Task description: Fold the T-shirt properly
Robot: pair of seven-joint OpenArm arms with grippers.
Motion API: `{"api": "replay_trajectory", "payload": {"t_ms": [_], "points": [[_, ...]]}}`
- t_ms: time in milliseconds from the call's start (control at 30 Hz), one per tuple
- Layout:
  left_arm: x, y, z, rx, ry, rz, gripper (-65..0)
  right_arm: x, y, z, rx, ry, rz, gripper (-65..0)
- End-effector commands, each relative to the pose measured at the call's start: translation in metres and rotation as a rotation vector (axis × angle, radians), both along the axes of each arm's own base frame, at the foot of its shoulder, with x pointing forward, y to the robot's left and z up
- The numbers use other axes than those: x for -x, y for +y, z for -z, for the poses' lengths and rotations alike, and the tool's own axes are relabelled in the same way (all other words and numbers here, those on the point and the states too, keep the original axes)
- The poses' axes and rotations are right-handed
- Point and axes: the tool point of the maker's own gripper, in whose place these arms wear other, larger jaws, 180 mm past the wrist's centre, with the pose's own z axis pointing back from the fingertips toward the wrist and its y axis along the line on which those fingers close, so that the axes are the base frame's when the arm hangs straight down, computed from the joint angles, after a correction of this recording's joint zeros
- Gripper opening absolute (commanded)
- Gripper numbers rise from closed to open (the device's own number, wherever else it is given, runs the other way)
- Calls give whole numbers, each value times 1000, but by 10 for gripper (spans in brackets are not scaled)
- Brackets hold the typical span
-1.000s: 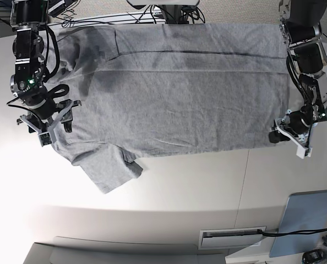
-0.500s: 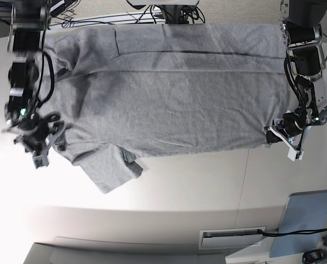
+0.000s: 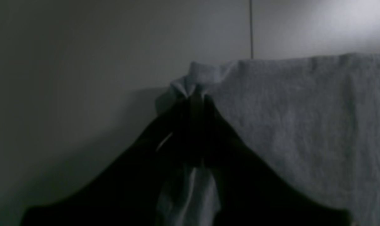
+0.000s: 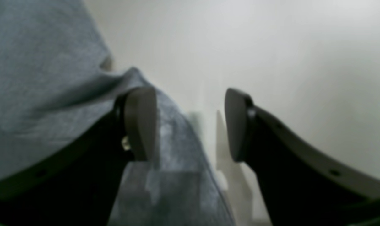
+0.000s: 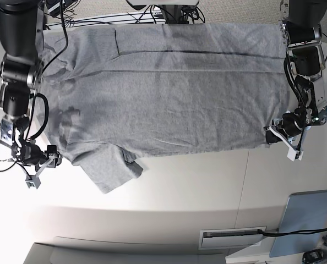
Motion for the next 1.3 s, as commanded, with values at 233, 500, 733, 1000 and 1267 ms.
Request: {"api": "replay_trajectory", "payload": {"t_ms": [233, 500, 733, 1000, 1267], "points": [[2, 7, -1, -32, 24, 10, -650, -2, 40, 25, 23, 77, -98, -316], [-1, 7, -3, -31, 6, 5, -650, 10, 41, 32, 35, 158, -106, -650], [-17, 5, -29, -57, -84, 23, -650, 5, 25, 20, 44, 107, -104, -650], [-22, 15, -71, -152, -180, 11, -650, -6, 10, -34, 63, -28, -124, -650], [9, 14, -73, -146, -143, 62, -650, 35, 12, -83, 233, -146, -164, -650]]}}
